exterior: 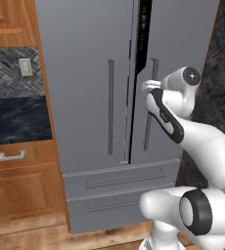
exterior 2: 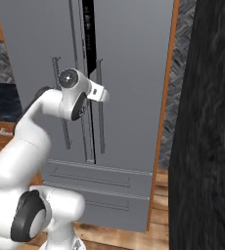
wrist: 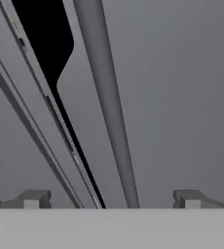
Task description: Retrieve the sausage and cheese from the fridge and place them on the cutting board on the counter.
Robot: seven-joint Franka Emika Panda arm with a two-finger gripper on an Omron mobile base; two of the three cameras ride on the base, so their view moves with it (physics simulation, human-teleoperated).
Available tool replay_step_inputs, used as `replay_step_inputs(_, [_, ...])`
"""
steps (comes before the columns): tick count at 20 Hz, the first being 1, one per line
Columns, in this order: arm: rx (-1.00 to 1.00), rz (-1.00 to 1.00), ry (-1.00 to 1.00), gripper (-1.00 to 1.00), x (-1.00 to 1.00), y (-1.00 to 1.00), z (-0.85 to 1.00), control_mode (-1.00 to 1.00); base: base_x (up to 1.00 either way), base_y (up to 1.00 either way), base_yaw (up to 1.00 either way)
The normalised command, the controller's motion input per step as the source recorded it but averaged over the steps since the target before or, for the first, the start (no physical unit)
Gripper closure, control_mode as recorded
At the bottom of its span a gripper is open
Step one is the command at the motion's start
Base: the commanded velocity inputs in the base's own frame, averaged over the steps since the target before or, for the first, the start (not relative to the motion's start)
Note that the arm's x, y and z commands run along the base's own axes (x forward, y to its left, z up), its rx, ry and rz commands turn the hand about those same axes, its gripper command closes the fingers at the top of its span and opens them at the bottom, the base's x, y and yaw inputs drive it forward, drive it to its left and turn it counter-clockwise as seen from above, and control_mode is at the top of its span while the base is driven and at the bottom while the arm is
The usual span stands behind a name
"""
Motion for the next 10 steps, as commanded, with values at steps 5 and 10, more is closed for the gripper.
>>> replay_step_inputs(5, [0.0, 0.0, 0.0, -1.0, 0.81, -0.21, -0.02, -1.0, 0.0, 0.0, 0.0])
replay_step_inputs(10, [0.0, 0.0, 0.0, -1.0, 0.74, -0.02, -0.09, -1.0, 0.0, 0.0, 0.0])
